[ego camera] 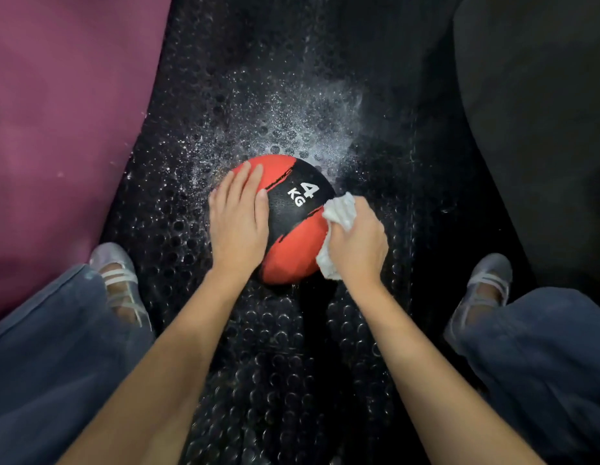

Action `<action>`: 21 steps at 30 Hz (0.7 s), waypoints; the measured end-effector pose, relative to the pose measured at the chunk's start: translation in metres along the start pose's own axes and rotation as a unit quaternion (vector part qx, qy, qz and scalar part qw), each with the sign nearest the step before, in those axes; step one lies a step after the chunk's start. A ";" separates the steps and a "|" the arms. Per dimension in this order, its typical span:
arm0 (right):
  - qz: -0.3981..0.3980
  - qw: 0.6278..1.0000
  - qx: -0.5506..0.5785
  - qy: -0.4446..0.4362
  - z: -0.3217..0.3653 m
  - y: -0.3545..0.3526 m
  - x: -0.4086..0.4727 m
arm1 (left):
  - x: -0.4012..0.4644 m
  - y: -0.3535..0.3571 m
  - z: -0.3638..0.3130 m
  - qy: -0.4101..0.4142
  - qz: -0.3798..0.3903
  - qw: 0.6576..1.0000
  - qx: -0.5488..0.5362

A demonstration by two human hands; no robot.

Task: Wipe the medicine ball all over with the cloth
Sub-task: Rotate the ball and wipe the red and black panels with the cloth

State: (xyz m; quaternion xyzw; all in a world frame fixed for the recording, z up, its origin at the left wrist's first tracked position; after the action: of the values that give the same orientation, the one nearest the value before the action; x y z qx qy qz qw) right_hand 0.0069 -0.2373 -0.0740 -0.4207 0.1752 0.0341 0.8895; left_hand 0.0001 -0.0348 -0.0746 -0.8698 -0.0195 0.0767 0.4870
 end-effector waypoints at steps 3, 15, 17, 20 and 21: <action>-0.049 0.998 -0.006 -0.044 0.015 0.002 -0.024 | -0.004 0.003 0.012 -0.105 -0.031 0.991 -0.075; 0.044 0.989 -0.121 -0.076 0.070 0.001 0.050 | -0.005 0.002 0.014 -0.055 -0.077 0.989 -0.111; 0.031 0.979 -0.128 -0.157 0.093 0.005 0.028 | -0.003 0.004 0.011 -0.054 -0.077 0.990 -0.103; 0.030 0.946 -0.159 -0.281 0.114 0.016 -0.003 | -0.007 0.003 0.014 -0.043 -0.082 0.990 -0.103; 0.033 0.950 -0.160 -0.265 0.109 0.014 0.009 | -0.009 0.002 0.016 -0.037 -0.086 0.990 -0.106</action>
State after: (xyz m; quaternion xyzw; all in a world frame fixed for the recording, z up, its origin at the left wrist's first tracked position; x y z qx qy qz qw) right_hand 0.0435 -0.1458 -0.0239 -0.5272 -0.0605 0.2009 0.8235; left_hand -0.0117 -0.0234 -0.0839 -0.9081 -0.1203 0.0641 0.3960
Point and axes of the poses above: each hand's wrist, its own x-axis towards the middle knuckle, its own y-axis out of the palm, z = x × y, the point moved 9 cm from there along x, towards the middle knuckle, and after that the axes turned 13 degrees about z, right-handed, at the moved point
